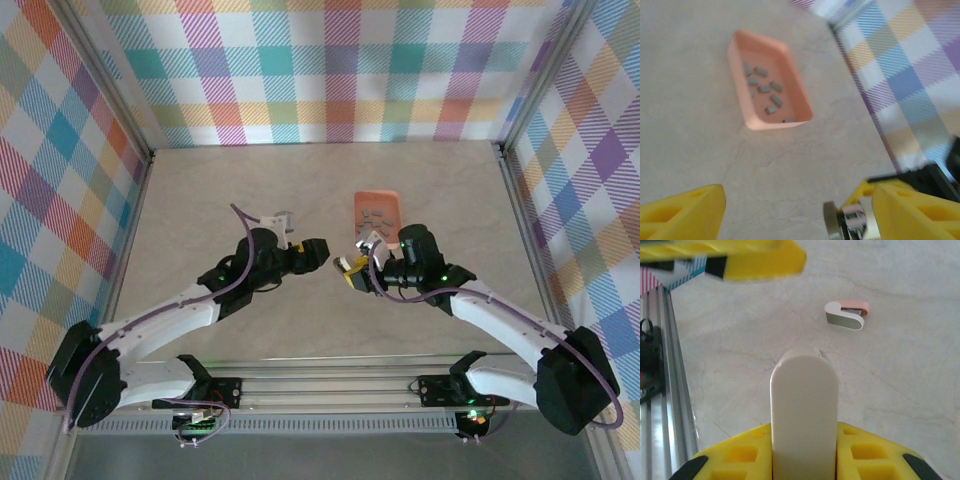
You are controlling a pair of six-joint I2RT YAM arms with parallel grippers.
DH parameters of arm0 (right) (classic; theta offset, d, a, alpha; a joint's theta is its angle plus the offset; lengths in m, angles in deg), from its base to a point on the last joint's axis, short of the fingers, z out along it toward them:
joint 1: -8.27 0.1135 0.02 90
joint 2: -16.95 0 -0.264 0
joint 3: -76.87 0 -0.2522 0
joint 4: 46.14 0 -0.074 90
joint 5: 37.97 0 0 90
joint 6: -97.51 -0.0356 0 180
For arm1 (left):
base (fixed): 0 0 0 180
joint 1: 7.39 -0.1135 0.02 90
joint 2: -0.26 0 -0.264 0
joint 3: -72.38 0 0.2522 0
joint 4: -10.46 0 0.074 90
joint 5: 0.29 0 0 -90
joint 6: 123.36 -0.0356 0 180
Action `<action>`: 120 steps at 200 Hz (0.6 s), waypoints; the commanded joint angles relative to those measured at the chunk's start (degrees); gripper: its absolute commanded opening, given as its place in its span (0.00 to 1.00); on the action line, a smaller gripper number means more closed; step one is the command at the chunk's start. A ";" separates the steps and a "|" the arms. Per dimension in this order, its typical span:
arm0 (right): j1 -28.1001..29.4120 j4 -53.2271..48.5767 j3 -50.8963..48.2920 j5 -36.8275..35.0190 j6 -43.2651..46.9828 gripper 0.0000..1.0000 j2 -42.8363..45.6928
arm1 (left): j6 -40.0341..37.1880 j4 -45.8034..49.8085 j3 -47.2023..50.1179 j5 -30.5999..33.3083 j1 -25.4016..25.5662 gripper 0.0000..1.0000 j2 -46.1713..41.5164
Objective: Load the staples into the stapler
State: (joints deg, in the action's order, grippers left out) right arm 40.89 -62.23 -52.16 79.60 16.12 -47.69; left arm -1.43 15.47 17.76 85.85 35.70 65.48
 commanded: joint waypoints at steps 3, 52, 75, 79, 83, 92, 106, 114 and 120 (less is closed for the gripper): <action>-3.44 -2.28 2.38 11.14 13.41 0.16 1.44 | -22.44 -5.29 4.55 -5.87 0.01 0.78 -7.15; -3.92 -12.98 8.45 18.14 29.06 0.16 -1.01 | -47.89 7.47 3.04 -14.97 0.94 0.71 -10.43; -3.79 -15.77 10.45 20.37 32.60 0.15 -2.27 | -57.67 7.40 3.41 -19.54 2.85 0.72 -8.97; -3.54 -16.42 10.75 20.80 33.73 0.15 -2.37 | -58.45 7.16 3.34 -19.54 3.07 0.71 -8.64; -3.41 -16.73 10.84 20.84 34.24 0.15 -2.49 | -59.04 7.00 3.20 -19.48 3.21 0.71 -8.34; -2.91 -17.42 11.12 20.69 35.55 0.15 -2.54 | -60.02 6.92 2.78 -19.13 3.36 0.70 -7.41; -2.15 -17.94 11.27 20.38 36.22 0.15 -2.65 | -61.09 6.74 1.97 -19.13 3.43 0.70 -6.02; -1.92 -18.00 11.30 20.48 36.33 0.15 -2.75 | -61.60 6.24 1.71 -19.71 3.53 0.70 -5.40; -1.63 -18.14 11.39 20.51 36.53 0.15 -2.78 | -61.89 5.80 1.61 -20.30 3.49 0.70 -4.78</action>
State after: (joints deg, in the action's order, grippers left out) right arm 38.05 -77.20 -42.70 96.32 47.22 -49.99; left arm -56.27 21.44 21.96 69.02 38.72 59.05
